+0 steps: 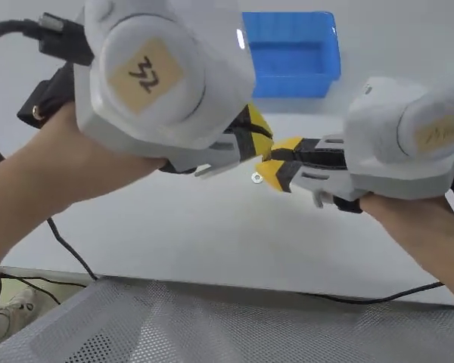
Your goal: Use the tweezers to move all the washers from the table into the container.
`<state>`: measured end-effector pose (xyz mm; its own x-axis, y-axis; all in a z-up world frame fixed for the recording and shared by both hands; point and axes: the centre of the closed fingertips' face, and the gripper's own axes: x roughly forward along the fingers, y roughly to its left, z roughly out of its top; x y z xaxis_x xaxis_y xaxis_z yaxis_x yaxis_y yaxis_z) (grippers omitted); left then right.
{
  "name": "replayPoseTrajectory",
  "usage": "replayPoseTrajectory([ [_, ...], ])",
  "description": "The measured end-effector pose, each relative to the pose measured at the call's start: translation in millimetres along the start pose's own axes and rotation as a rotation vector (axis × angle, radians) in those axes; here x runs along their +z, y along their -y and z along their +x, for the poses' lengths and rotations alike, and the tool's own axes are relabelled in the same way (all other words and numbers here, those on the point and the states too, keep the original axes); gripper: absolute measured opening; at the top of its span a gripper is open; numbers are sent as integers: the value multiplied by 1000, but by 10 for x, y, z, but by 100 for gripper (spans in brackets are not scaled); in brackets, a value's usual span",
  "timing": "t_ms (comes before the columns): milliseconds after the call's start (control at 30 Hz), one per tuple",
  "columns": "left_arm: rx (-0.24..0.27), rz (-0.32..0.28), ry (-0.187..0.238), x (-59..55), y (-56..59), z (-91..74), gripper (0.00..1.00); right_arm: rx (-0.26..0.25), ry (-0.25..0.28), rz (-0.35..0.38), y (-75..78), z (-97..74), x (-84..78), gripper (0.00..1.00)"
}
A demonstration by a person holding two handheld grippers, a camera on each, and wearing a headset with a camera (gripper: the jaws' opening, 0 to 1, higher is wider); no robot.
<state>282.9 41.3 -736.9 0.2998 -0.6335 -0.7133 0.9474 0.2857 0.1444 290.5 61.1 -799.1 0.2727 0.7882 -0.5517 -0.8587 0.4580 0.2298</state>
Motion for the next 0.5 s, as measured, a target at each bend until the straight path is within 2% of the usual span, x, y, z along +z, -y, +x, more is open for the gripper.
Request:
replayPoseTrajectory([
  [167, -2, 4, -20, -47, -41, 57, 0, 14, -8, 12, 70, 66, -58, 9],
  [267, -15, 0, -23, -23, -36, 71, 0, 39, -12, 32, 32, 74, -61, 8],
  [400, -12, 27, -33, -8, -29, 74, 0, 34, -4, 25, 18, 75, -43, 8],
  [500, -13, 29, -41, -35, -25, 96, 0, 37, -7, 26, 18, 137, -79, 8],
])
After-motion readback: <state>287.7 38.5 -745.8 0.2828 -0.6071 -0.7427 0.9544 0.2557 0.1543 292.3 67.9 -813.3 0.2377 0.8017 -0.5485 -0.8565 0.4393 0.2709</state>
